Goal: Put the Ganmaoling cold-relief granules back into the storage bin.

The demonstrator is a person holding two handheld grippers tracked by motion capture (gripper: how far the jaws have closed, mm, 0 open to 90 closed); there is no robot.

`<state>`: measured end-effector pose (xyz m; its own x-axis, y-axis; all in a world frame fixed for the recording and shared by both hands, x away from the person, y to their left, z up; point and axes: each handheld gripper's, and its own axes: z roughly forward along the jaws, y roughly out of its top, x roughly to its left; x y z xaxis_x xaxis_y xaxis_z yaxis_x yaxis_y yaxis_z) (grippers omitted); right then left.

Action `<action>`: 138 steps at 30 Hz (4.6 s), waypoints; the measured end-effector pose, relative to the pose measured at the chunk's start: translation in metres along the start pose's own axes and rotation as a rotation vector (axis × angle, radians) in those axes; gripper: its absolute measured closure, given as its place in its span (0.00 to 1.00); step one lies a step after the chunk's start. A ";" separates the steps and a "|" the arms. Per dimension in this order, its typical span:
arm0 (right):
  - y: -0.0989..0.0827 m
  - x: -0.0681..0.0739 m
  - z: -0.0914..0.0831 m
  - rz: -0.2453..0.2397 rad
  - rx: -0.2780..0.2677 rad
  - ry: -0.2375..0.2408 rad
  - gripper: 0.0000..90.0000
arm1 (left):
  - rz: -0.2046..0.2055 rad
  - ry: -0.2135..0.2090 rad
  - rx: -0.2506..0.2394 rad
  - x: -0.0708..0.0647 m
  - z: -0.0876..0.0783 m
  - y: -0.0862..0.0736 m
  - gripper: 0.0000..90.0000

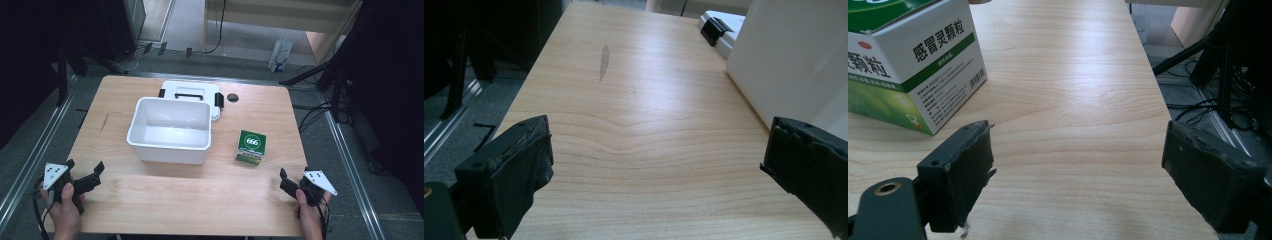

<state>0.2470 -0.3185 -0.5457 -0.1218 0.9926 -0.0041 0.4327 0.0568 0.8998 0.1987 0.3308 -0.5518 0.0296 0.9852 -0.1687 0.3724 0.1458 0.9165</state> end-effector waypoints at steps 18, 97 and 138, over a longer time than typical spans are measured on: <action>0.020 -0.003 -0.001 -0.166 0.132 0.217 0.00 | 0.007 -0.029 0.004 0.000 -0.002 -0.001 0.00; 0.157 0.135 0.119 -1.087 0.820 0.624 0.18 | 0.007 -0.067 0.016 0.001 -0.001 -0.001 0.00; 0.288 0.238 0.069 -1.181 0.741 0.694 0.18 | 0.007 -0.073 0.016 0.001 -0.001 -0.001 0.00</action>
<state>0.4044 -0.0588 -0.3174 -0.9824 0.1178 -0.1448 0.1003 0.9874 0.1223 0.1975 0.3318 -0.5522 0.0993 0.9770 -0.1885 0.3863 0.1367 0.9122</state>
